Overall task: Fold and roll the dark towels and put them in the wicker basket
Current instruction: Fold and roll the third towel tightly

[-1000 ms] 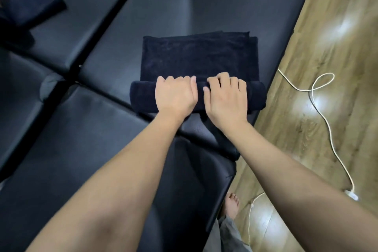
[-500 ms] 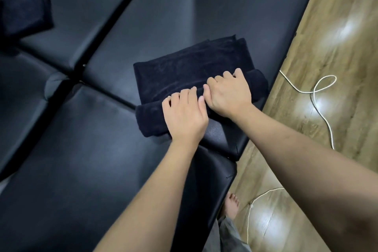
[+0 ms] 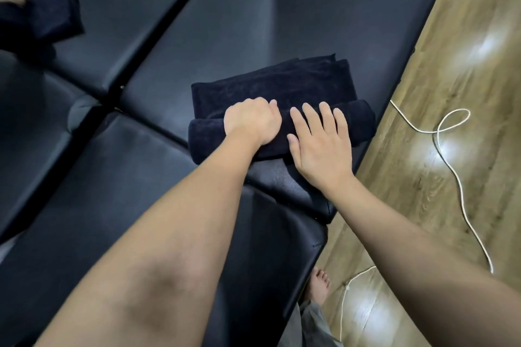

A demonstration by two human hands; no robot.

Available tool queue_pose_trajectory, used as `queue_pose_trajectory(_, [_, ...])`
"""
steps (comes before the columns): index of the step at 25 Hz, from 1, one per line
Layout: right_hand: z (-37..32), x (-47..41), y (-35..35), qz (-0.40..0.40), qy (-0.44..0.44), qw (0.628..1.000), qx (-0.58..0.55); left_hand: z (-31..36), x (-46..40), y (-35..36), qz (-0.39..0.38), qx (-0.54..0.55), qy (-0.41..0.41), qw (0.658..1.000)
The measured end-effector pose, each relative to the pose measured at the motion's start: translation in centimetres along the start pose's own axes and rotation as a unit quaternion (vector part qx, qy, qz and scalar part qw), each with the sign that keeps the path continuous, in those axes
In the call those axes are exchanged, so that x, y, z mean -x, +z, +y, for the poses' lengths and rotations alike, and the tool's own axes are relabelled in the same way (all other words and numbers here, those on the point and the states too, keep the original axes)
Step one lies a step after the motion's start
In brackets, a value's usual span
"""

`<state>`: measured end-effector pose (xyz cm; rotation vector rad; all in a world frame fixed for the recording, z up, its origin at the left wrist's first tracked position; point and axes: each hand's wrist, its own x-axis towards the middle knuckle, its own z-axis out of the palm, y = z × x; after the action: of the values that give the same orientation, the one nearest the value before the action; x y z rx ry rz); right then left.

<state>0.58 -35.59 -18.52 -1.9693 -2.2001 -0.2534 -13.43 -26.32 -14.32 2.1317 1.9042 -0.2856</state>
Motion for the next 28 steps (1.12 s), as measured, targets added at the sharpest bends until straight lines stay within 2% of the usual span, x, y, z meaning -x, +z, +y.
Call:
queue_pose_trajectory(5, [1.3,-4.2,0.4,0.036,-0.060,0.997,0.010,-0.5,-0.6,-0.1,-0.103,0.069,-0.033,0.992])
queue_pose_trajectory(7, [1.5,-5.3,0.3,0.040,-0.094,0.995,0.014,-0.6,-0.6,-0.1,-0.111,0.115,-0.049,0.986])
queue_pose_trajectory(8, [1.4,-5.6,0.4,0.035,-0.096,0.994,0.023,-0.6,-0.4,-0.1,-0.089,0.121,-0.051,0.987])
queue_pose_trajectory(10, [1.2,-6.4,0.2,0.011,-0.086,0.996,0.028,-0.3,1.5,0.4,0.018,0.065,-0.047,0.997])
queue_pose_trajectory(11, [1.0,-6.8,-0.1,-0.010,-0.082,0.996,0.025,0.1,3.3,1.2,0.072,0.032,-0.043,0.996])
queue_pose_trajectory(13, [0.5,-7.9,-0.8,-0.086,-0.071,0.993,0.031,1.0,6.0,3.2,0.143,0.042,-0.045,0.988])
queue_pose_trajectory(15, [0.3,-8.5,-1.5,-0.159,-0.056,0.985,0.034,1.3,6.6,4.3,0.194,0.082,-0.053,0.976])
queue_pose_trajectory(17, [-0.4,-7.9,-2.4,-0.206,0.002,0.978,0.020,0.6,5.5,3.9,0.211,0.037,-0.038,0.976])
queue_pose_trajectory(19, [-0.9,-6.7,-2.4,-0.215,0.063,0.975,0.018,0.2,3.9,2.6,0.165,-0.020,0.003,0.986])
queue_pose_trajectory(21, [-1.2,-5.4,-2.5,-0.150,0.093,0.984,0.019,0.2,2.5,1.3,0.098,-0.050,0.005,0.994])
queue_pose_trajectory(23, [-1.4,-3.7,-2.1,-0.077,0.080,0.994,0.001,0.4,0.8,0.1,0.041,-0.050,-0.001,0.998])
queue_pose_trajectory(26, [-1.0,-1.8,-0.7,-0.037,0.036,0.999,-0.006,0.7,-0.9,-1.3,-0.052,-0.012,-0.015,0.998])
queue_pose_trajectory(28, [-0.4,-2.9,0.0,-0.016,0.020,1.000,0.008,0.7,-0.7,-1.1,-0.047,-0.007,-0.030,0.998])
